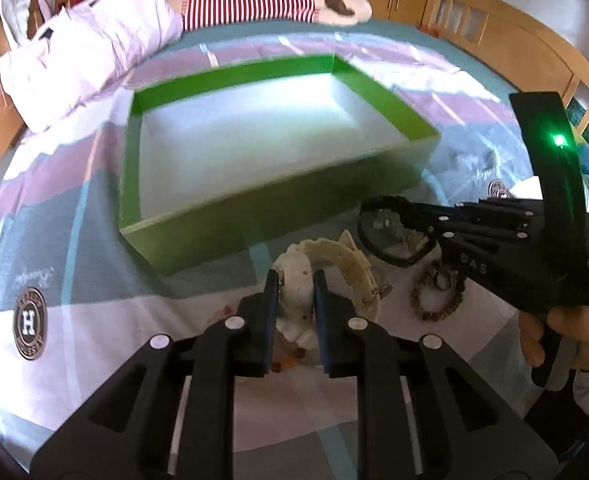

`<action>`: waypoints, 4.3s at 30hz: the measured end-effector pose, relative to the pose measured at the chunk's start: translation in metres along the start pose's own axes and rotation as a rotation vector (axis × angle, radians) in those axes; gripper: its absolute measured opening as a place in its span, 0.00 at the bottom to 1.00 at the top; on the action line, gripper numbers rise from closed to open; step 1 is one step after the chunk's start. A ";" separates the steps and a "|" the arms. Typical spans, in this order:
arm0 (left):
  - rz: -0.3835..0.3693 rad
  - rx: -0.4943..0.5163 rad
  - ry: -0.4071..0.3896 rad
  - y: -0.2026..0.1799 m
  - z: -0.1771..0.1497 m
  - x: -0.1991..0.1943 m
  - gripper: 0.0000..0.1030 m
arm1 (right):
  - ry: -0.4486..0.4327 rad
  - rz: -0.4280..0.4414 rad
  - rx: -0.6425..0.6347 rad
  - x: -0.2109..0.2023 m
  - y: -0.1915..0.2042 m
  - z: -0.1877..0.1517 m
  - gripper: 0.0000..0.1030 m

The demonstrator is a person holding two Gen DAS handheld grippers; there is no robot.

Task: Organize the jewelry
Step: 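Carry the cream watch into the green box with the left tool while the right drops the black watch, then withdraw both open tools from the box back to the jewelry, then grasp the green jade pendant with the right tool while the left tool approaches the pink bracelet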

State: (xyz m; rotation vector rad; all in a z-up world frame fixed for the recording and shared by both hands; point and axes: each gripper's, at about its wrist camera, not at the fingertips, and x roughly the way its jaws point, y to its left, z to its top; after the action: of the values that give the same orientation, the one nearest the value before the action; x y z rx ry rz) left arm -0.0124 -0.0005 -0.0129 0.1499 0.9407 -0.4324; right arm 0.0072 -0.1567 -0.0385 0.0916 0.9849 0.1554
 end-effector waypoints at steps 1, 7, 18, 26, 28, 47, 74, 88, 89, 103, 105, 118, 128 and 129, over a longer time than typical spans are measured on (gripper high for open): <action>0.000 -0.009 -0.030 0.002 0.002 -0.007 0.17 | -0.014 0.019 0.009 -0.005 0.000 0.002 0.04; 0.007 -0.080 -0.186 0.025 0.028 -0.036 0.17 | -0.155 0.085 0.030 -0.039 -0.002 0.022 0.03; 0.023 -0.244 -0.162 0.076 0.068 0.000 0.17 | -0.192 0.093 0.172 0.001 -0.022 0.078 0.04; 0.041 -0.183 -0.175 0.069 0.061 -0.013 0.47 | -0.148 0.102 0.175 -0.027 -0.029 0.063 0.44; 0.031 -0.154 -0.158 0.064 0.051 -0.023 0.50 | -0.107 0.093 0.144 -0.039 -0.028 0.054 0.44; 0.050 0.024 0.252 0.022 -0.023 0.037 0.64 | 0.173 0.277 -0.110 0.013 0.036 -0.005 0.47; -0.049 -0.011 0.154 0.027 -0.010 0.029 0.07 | 0.140 -0.080 -0.037 0.018 -0.013 -0.002 0.56; 0.063 -0.093 0.150 0.062 -0.009 0.023 0.20 | 0.136 -0.086 -0.044 0.021 -0.012 -0.002 0.56; 0.068 -0.087 0.153 0.060 -0.010 0.024 0.27 | 0.134 -0.095 -0.058 0.021 -0.009 -0.003 0.56; 0.119 -0.077 0.177 0.057 -0.010 0.032 0.66 | 0.065 -0.028 -0.140 0.044 0.021 -0.004 0.25; 0.121 -0.079 0.177 0.057 -0.010 0.032 0.67 | 0.081 -0.008 -0.159 0.041 0.026 -0.004 0.19; 0.148 -0.081 0.194 0.060 -0.012 0.036 0.70 | 0.016 -0.089 -0.195 0.018 0.041 -0.006 0.19; 0.152 -0.084 0.196 0.060 -0.012 0.037 0.73 | 0.040 -0.089 -0.187 0.018 0.035 -0.011 0.19; 0.152 -0.088 0.194 0.060 -0.012 0.037 0.73 | 0.041 -0.091 -0.189 0.018 0.036 -0.011 0.19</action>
State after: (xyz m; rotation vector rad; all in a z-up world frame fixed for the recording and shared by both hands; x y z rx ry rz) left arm 0.0230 0.0467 -0.0539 0.1843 1.1290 -0.2377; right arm 0.0049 -0.1181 -0.0544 -0.1297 1.0084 0.1669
